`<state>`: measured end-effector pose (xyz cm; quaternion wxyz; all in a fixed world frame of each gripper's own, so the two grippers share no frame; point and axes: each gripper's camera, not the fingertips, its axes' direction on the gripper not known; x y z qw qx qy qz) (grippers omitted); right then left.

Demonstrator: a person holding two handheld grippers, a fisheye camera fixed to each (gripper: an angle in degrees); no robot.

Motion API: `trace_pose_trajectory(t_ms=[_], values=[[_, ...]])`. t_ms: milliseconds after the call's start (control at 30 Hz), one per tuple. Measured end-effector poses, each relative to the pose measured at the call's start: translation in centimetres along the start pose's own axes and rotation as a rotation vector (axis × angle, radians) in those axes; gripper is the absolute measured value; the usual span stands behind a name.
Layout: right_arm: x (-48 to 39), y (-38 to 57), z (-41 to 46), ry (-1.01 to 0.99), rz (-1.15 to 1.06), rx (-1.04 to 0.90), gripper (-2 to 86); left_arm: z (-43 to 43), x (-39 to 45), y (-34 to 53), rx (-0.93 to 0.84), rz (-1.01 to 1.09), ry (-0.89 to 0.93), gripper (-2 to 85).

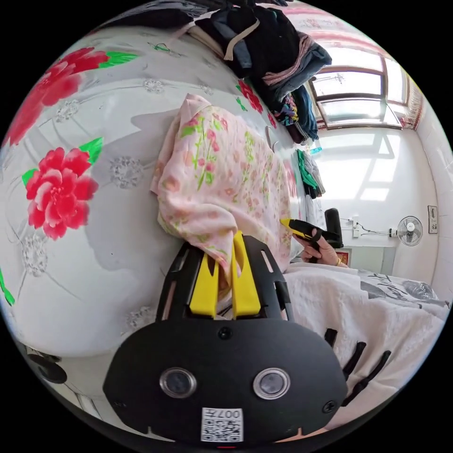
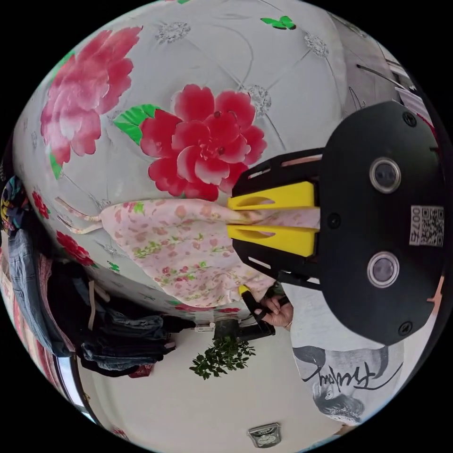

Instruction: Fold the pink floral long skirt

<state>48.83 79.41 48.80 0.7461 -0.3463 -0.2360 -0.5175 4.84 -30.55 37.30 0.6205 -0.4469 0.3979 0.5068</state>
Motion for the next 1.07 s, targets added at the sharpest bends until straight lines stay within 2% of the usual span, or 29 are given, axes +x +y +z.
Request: trace_pose_trajectory(t_ms=[167, 333, 433, 567, 667, 833, 967, 1067], values=[[-7.2, -5.5, 4.9, 0.010, -0.152, -0.113, 3.5, -4.8, -2.9, -1.9, 0.105, -0.020, -0.108, 1.2], [-17.9, -10.3, 12.0, -0.019, -0.393, -0.283, 4.0, -14.5, -7.7, -2.1, 0.279, -0.190, -0.418, 2.3], [-20.7, -10.4, 13.1, 0.014, -0.490, -0.317, 4.7, -18.4, -10.8, 0.0, 0.377, -0.321, -0.483, 3.6], [-19.2, -8.9, 11.9, 0.092, -0.525, -0.320, 5.5, -20.8, -12.3, 4.3, 0.487, -0.449, -0.513, 5.4], [-14.7, -7.8, 7.8, 0.123, -0.427, -0.230, 6.1, -20.8, -11.2, 7.9, 0.577, -0.513, -0.530, 7.4], [-3.5, -4.0, -4.9, 0.252, -0.114, 0.123, 7.5, -17.5, -5.6, 12.2, 0.725, -0.551, -0.622, 7.6], [4.6, 0.1, -13.7, 0.315, 0.167, 0.325, 8.8, -13.6, -1.8, 9.5, 0.656, -0.427, -0.656, 7.5], [10.4, 3.3, -20.5, 0.372, 0.349, 0.460, 9.5, -9.0, 1.2, 5.2, 0.552, -0.287, -0.601, 7.2]])
